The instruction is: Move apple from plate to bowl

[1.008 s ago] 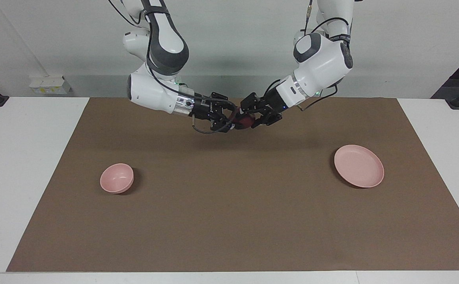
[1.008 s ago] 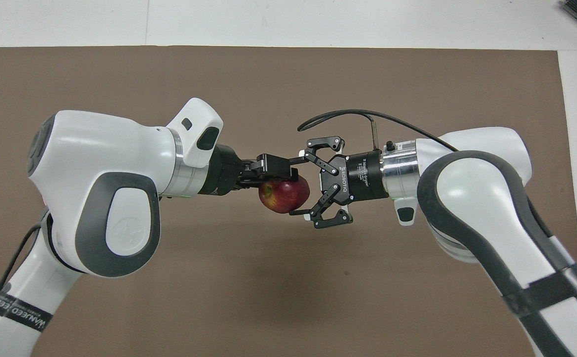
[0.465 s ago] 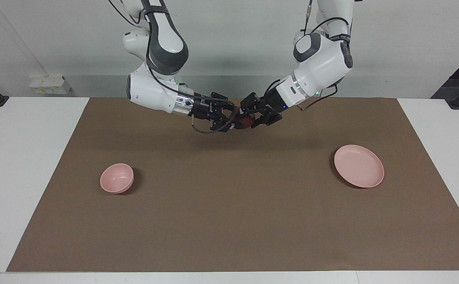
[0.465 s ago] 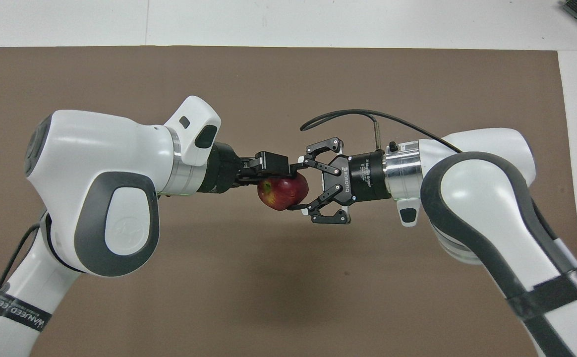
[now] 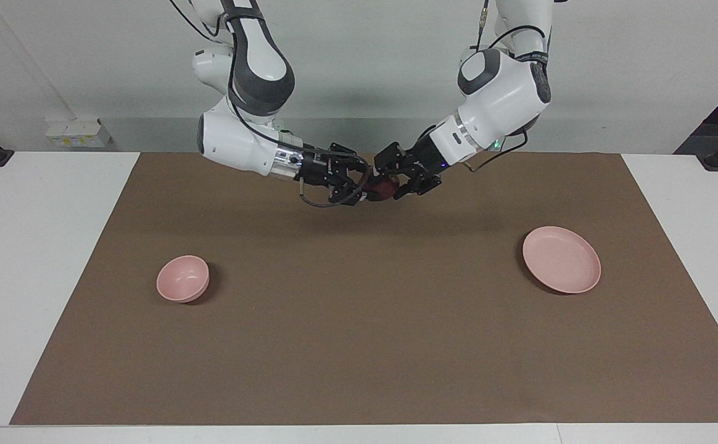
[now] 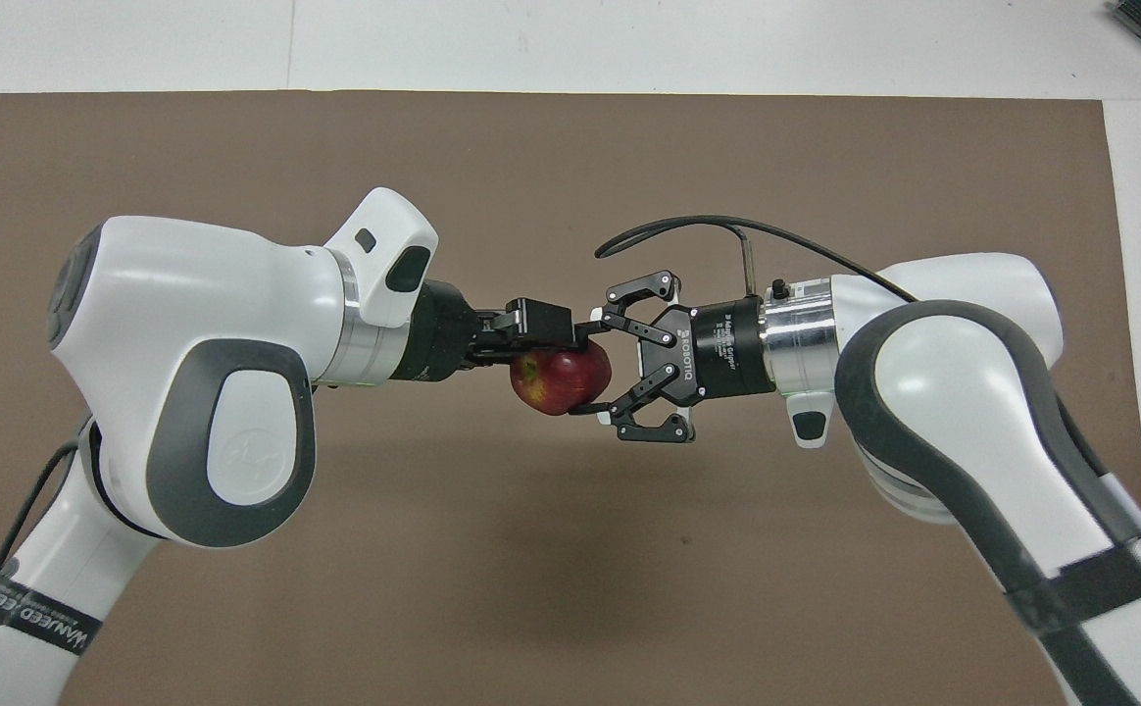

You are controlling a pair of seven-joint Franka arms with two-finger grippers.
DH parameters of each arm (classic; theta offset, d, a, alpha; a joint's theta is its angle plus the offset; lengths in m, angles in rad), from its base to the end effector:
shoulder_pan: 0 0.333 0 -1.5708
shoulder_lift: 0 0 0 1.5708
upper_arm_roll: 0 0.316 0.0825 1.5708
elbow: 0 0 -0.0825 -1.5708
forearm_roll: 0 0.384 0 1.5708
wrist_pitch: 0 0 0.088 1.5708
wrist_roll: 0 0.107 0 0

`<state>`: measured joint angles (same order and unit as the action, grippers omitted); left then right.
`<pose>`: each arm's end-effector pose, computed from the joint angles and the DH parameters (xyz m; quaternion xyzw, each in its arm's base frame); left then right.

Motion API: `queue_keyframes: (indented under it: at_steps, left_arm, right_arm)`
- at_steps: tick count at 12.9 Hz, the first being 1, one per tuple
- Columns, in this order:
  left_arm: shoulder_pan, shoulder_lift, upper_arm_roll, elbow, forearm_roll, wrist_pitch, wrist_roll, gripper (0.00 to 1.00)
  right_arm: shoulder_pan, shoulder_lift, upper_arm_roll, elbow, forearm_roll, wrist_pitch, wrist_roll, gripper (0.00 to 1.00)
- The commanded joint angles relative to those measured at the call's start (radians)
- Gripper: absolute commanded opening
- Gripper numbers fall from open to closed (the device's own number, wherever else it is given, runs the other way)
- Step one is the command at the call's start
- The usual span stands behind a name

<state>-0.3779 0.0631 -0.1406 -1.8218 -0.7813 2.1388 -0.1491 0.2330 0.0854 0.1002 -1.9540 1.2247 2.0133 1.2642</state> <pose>0.5147 -0.3262 0.5340 0.9300 -0.0078 -0.0039 0.3674 0.5415 0.2447 0.4672 -0.6156 0.5922 0.3804 0.3543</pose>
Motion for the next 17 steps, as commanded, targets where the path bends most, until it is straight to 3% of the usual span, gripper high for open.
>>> queue_keyframes:
  at_steps: [1, 4, 8, 15, 17]
  left_arm:
    - [-0.009, -0.011, -0.011, 0.038, 0.065, -0.039, -0.046, 1.0]
    - [-0.004, -0.02, -0.01, 0.041, 0.183, -0.053, -0.046, 1.0]
    - [0.008, -0.017, 0.003, 0.064, 0.357, -0.065, -0.037, 1.0]
    - [0.103, -0.019, 0.004, 0.114, 0.661, -0.14, 0.038, 1.0]
    - [0.163, -0.02, 0.004, 0.162, 0.689, -0.219, 0.132, 1.0]
  right_arm:
    - [0.009, 0.01, 0.007, 0.004, -0.011, 0.053, 0.014, 0.0]
    - [0.0, 0.02, 0.006, 0.009, -0.059, 0.067, 0.014, 0.0]
    - [-0.041, 0.033, 0.003, 0.01, -0.256, 0.064, 0.004, 0.0]
    - [-0.058, 0.108, 0.003, 0.121, -0.785, 0.097, -0.002, 0.0]
    - [-0.063, 0.123, 0.004, 0.142, -1.039, 0.099, -0.078, 0.0]
